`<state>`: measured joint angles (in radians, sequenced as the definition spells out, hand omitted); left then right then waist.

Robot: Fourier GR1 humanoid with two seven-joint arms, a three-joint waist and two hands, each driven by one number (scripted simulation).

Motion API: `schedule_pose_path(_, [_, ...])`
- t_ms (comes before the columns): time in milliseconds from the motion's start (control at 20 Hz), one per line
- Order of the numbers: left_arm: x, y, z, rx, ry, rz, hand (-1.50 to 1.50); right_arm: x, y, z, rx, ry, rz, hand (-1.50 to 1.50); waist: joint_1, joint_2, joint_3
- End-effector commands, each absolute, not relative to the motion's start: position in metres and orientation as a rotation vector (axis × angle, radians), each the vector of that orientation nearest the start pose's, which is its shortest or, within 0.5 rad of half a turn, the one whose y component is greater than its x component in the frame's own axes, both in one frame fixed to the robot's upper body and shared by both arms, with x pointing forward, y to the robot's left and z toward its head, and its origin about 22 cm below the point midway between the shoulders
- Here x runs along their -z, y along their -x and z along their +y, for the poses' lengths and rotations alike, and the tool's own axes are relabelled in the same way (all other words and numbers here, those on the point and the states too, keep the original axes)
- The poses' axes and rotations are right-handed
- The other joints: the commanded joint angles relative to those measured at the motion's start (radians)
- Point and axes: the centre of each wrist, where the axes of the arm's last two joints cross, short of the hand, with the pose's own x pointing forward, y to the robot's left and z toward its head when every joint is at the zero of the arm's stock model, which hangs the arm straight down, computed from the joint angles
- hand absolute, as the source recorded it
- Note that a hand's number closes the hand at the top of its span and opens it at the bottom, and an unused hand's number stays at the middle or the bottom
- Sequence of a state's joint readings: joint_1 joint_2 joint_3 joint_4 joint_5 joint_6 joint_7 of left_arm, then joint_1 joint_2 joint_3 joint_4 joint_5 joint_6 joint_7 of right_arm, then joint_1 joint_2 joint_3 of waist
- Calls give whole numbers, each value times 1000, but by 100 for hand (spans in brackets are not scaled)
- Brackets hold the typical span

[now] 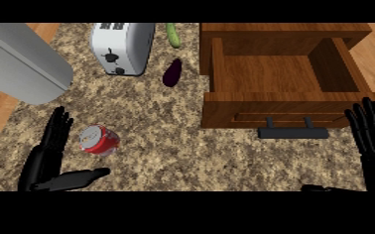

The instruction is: Pick up the can, place it into the drawer and close the drawer

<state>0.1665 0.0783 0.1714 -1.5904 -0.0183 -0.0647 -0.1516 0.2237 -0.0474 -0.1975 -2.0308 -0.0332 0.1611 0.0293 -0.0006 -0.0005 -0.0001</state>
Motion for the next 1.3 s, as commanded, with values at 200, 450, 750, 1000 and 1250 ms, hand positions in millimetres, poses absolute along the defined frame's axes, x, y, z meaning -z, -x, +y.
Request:
schedule_pose_path(200, [38, -201, 333, -57, -225, -1560, -150, -80, -156, -285, -7, 180, -1801, -150, -3, 0, 0])
schedule_pose_path(450, [62, -202, 335, -40, -201, -1537, -150, -75, -158, -284, -5, 196, -1782, -150, -3, 0, 0])
schedule_pose_path(750, [99, -188, 334, -71, -233, -1517, -150, -62, -163, -286, -8, 179, -1817, -150, -3, 0, 0])
schedule_pose_path(1000, [94, -187, 321, -57, -195, -1513, -150, -61, -165, -288, -14, 170, -1803, -150, -1, 0, 0])
schedule_pose_path(1250, [111, -199, 340, -58, -210, -1515, -150, -83, -156, -306, -10, 183, -1803, -150, -4, 0, 0])
